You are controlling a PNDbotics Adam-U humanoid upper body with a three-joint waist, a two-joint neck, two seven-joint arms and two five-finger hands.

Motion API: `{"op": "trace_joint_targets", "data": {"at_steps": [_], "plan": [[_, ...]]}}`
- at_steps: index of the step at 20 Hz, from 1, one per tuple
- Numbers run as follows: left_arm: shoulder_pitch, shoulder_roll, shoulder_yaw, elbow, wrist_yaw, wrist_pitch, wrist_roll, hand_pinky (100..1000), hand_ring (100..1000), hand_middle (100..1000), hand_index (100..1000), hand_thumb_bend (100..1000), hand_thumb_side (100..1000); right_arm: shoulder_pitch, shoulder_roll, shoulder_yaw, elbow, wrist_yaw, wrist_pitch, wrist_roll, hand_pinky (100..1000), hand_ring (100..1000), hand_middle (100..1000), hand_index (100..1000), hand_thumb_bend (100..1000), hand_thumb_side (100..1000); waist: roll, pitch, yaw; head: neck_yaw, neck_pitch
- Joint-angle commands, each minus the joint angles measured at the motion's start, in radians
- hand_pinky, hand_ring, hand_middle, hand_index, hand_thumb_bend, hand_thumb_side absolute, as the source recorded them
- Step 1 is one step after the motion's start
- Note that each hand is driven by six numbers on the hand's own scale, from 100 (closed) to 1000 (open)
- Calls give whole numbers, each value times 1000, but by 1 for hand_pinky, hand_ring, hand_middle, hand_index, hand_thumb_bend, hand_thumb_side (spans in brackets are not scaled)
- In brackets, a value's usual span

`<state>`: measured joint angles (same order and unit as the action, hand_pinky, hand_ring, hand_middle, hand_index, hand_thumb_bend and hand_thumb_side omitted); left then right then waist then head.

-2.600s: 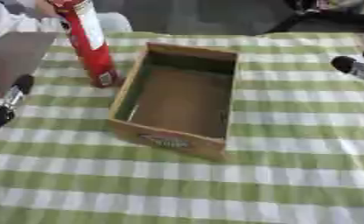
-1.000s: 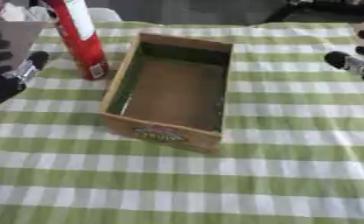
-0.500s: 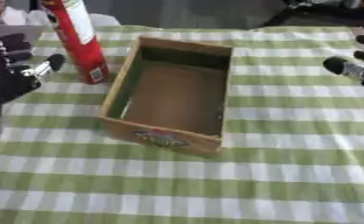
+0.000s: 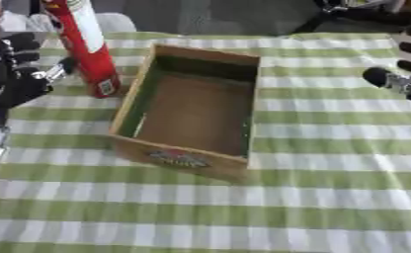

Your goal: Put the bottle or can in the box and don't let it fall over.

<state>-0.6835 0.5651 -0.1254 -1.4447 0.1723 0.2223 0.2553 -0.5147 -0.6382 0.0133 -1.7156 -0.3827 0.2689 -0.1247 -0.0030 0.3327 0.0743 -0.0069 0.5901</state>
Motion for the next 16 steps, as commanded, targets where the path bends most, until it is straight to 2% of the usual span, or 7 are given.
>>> {"op": "trace_joint_targets", "data": {"at_steps": [1, 16], "plan": [[-27, 10, 5, 13, -19, -11, 4, 831, 834, 767, 860, 709, 282, -16, -24, -5, -19, 8, 0, 7, 955, 1000, 1000, 974, 664, 100, 0, -16, -2, 1, -14], [-103, -31, 5, 82, -64, -44, 0, 835, 837, 765, 858, 740, 322, -23, -17, -1, -24, 16, 3, 14, 956, 1000, 1000, 973, 665, 100, -6, 5, -10, 0, -30]]}}
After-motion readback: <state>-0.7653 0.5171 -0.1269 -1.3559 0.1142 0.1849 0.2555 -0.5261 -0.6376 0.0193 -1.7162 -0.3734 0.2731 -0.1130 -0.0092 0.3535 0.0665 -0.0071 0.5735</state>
